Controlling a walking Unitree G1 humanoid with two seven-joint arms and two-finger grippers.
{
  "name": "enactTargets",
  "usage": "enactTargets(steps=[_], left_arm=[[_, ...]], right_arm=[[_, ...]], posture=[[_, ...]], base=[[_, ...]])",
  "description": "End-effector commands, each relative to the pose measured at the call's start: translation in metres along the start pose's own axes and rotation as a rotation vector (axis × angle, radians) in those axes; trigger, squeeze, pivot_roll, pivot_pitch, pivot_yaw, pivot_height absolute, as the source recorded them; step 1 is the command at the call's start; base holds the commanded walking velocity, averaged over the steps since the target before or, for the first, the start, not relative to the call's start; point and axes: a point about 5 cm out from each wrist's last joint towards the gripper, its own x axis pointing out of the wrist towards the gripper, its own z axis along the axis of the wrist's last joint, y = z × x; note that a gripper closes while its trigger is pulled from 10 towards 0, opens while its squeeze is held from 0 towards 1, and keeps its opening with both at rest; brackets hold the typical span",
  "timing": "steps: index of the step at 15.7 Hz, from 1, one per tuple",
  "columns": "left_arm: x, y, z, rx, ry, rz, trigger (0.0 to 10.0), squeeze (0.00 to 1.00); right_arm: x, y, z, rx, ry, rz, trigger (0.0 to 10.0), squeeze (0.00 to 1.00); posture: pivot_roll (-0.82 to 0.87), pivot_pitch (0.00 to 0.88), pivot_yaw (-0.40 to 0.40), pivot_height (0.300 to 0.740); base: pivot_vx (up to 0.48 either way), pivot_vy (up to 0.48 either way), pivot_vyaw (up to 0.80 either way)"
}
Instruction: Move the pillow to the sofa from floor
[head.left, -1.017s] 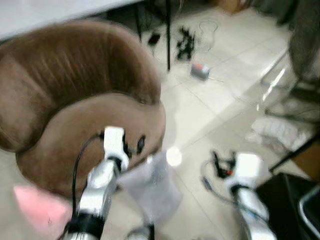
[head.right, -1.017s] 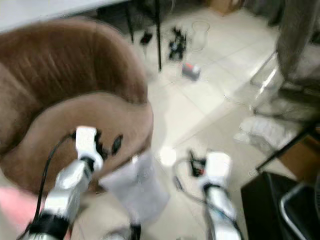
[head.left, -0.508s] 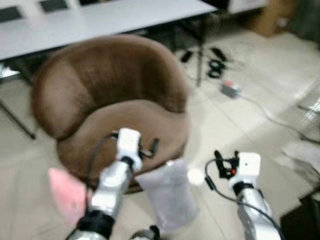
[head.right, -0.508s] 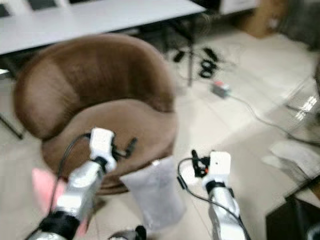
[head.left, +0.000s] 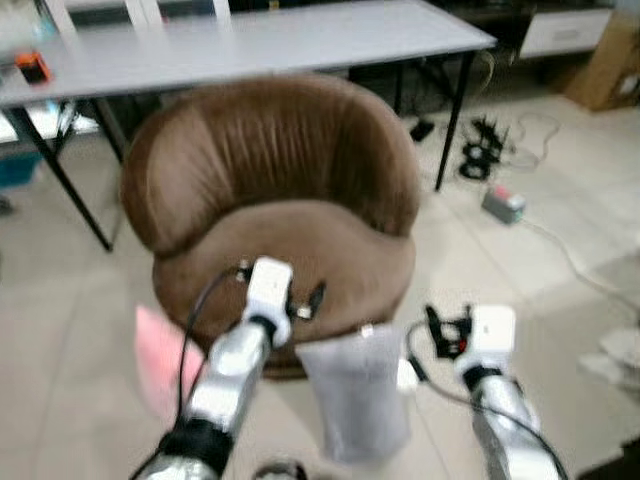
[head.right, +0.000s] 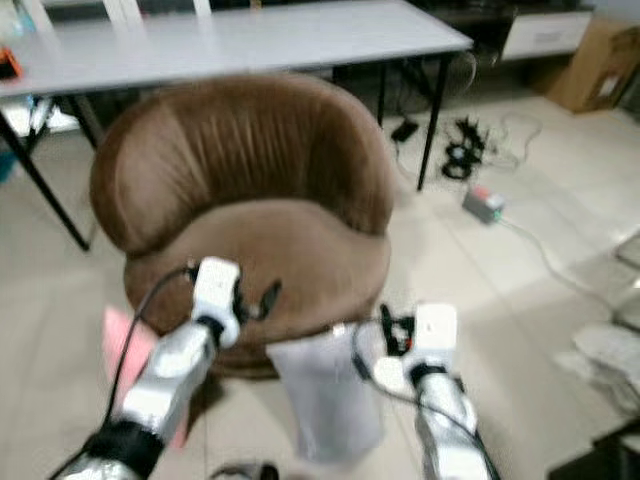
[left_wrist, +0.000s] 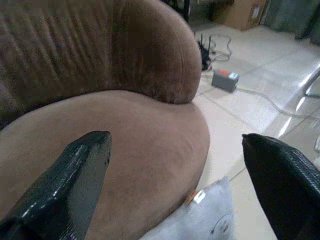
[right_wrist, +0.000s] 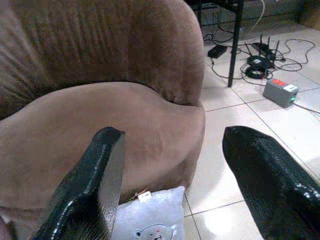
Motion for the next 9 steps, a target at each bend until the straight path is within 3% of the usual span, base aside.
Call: enactTargets(steps=[1,2,3,4,5,6,7,8,9], left_arm=[[0.006,0.001,0.014,0.006,-0.047,0.011,10.0,0.00],[0.010,0.004,0.023,-0.013,-0.076,0.022,10.0,0.00],[0.026,0.013,0.090,-0.031,-0.240,0.038,10.0,0.00],[0.030,0.013,0.134,-0.047,-0.356,0.032,10.0,0.00],[0.022,0.009,0.223,-0.110,-0.615,-0.050,10.0,0.00],[-0.001,0.000,0.291,-0.153,-0.839,-0.154,10.0,0.00],[-0.015,-0.011,0.318,-0.158,-0.952,-0.220,10.0,0.00],[-0.020,-0.017,0.327,-0.155,-0.993,-0.247,10.0,0.00],[-0.025,-0.036,0.336,-0.171,-1.028,-0.314,10.0,0.00]], right_arm=[[0.001,-0.009,0.000,-0.013,0.018,-0.045,10.0,0.00],[0.002,-0.012,0.002,-0.003,0.017,-0.060,10.0,0.00],[0.003,-0.020,0.008,0.005,0.001,-0.088,10.0,0.00],[0.002,-0.023,0.007,0.006,0.003,-0.093,10.0,0.00],[0.001,-0.025,0.003,0.004,0.019,-0.098,10.0,0.00],[0.000,-0.027,0.001,0.009,0.028,-0.103,10.0,0.00],[-0.001,-0.028,-0.002,0.014,0.037,-0.106,10.0,0.00],[-0.001,-0.027,-0.003,0.016,0.043,-0.107,10.0,0.00],[-0.002,-0.024,-0.007,0.013,0.058,-0.098,10.0,0.00]], posture=[[-0.01,0.000,0.042,0.740],[-0.01,0.001,0.039,0.740],[-0.01,0.010,0.031,0.740],[-0.01,0.014,0.029,0.740],[-0.01,0.024,0.026,0.740],[0.00,0.031,0.023,0.740],[0.00,0.035,0.018,0.740],[0.01,0.035,0.017,0.740],[0.00,0.036,0.015,0.740]], base=[[0.000,0.000,0.00],[0.000,0.000,0.00],[0.000,0.000,0.00],[0.000,0.000,0.00],[0.000,0.000,0.00],[0.000,0.000,0.00],[0.000,0.000,0.00],[0.000,0.000,0.00],[0.000,0.000,0.00]])
